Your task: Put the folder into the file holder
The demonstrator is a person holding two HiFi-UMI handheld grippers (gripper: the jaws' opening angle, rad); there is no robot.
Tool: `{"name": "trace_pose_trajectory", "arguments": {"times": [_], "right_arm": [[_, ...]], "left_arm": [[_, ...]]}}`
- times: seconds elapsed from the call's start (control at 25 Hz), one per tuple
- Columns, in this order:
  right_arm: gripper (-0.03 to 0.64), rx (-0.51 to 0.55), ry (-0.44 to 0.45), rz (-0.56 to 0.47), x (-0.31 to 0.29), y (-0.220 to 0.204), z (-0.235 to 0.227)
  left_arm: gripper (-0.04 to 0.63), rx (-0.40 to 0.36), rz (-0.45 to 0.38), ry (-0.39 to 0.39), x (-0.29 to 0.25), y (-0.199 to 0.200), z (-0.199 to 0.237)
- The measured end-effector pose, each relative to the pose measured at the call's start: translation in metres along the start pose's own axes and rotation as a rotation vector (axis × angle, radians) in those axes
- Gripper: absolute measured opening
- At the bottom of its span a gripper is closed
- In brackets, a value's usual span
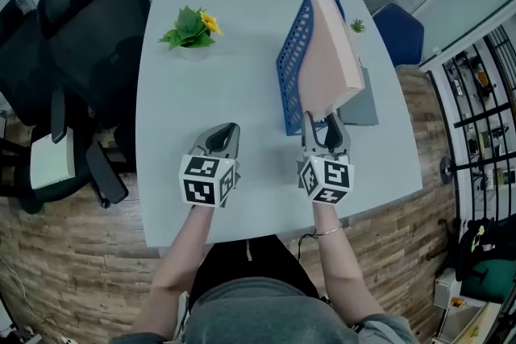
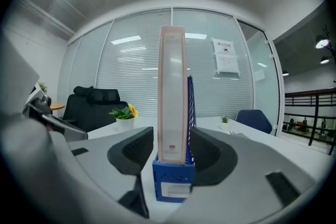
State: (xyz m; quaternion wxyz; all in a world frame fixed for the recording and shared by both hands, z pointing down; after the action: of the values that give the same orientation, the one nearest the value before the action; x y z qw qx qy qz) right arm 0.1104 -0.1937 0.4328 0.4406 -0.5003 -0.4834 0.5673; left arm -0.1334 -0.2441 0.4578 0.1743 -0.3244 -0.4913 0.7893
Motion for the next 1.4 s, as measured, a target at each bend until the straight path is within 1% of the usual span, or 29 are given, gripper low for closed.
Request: {"name": "trace_pose_trajectory", "arguments": {"times": [0.08, 0.28, 0.48, 0.88, 0.92, 1.08, 1.4], "right_arm": [[0.206, 0.000, 0.001, 0.033, 0.009, -0.006, 0.001], [0.169, -0.015, 0.004, 0.105, 0.032, -0.019, 0.005], [0.102, -0.038, 0.026, 0.173, 0.051, -0.028, 0.009], [0.029, -0.123, 0.077, 0.270, 0.073, -0.037, 0.006], [0.007, -0.133, 0.086, 0.278, 0.075, -0.038, 0.006], [0.006, -0.163, 0.112, 0.303, 0.084, -0.041, 0.003], [0.003, -0.208, 0.115, 0.336, 0.095, -0.042, -0.006]], "left_arm": [[0.029, -0.003, 0.003, -0.006, -0.001, -0.001, -0.002], [0.029, -0.009, 0.012, -0.020, -0.002, -0.004, -0.004], [0.029, -0.008, 0.020, -0.024, -0.001, -0.008, -0.006], [0.029, -0.017, 0.048, -0.033, 0.001, -0.017, -0.010], [0.029, -0.017, 0.051, -0.030, 0.002, -0.019, -0.010], [0.029, -0.022, 0.059, -0.021, 0.004, -0.022, -0.014], [0.029, -0.034, 0.065, -0.005, 0.007, -0.025, -0.023]]}}
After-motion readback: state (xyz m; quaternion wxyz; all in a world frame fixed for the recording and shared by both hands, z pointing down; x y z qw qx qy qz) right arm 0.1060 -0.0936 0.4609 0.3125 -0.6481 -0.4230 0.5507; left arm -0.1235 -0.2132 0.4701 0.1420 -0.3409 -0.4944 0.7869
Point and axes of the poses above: the fingertips, and each gripper's own axes: x backward along the fingers, z to its left, y out of its top, the point moved 9 cm from there along x, backward along the fingers, and after that the axes turned 4 degrees about -y, right-handed, at the moved point
